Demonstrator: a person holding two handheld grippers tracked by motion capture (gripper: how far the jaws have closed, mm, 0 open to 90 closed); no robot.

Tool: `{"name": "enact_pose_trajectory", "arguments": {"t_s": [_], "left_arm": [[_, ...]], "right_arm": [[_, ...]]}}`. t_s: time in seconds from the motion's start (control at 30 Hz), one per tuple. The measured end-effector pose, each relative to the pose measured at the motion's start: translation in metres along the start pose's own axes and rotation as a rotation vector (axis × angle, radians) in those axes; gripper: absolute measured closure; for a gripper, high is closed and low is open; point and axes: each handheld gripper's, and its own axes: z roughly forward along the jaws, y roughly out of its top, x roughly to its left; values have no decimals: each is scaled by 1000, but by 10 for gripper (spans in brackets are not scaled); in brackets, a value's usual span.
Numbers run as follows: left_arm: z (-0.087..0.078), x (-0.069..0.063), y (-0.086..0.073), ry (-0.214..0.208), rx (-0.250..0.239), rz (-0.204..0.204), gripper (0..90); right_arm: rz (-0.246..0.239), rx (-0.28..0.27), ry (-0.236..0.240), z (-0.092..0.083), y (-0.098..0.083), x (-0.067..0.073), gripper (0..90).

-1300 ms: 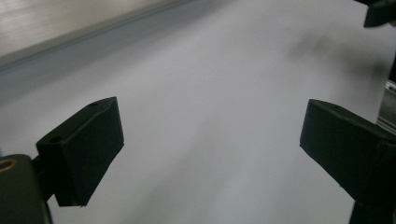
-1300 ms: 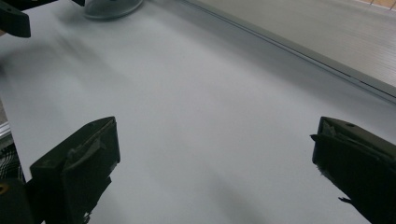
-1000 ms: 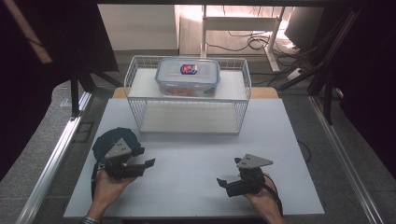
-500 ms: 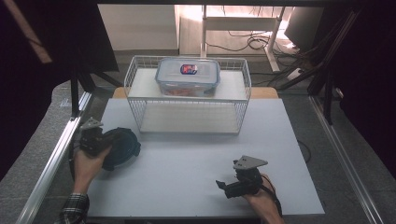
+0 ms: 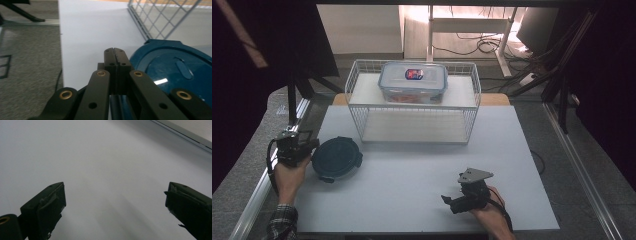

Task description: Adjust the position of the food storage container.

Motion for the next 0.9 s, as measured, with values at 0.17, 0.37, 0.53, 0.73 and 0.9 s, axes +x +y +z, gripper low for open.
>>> {"name": "enact_pose_trajectory", "arguments": {"t_s": [0.17, 0.37, 0.53, 0.73, 0.9], "left_arm": [[4, -3, 2, 23, 18, 12, 900], [3, -9, 3, 55, 30, 16, 900], [6, -23, -1, 35, 59, 32, 900], [3, -44, -9, -13, 70, 40, 900], [-10, -47, -14, 11, 19, 27, 900]], "right_arm": [[-9, 12, 0, 2, -1, 1, 34], [-14, 21, 1, 4, 0, 2, 35], [-15, 27, 1, 6, 0, 2, 36], [-26, 34, -2, 7, 1, 3, 35], [-33, 27, -7, 5, 2, 2, 35]]}}
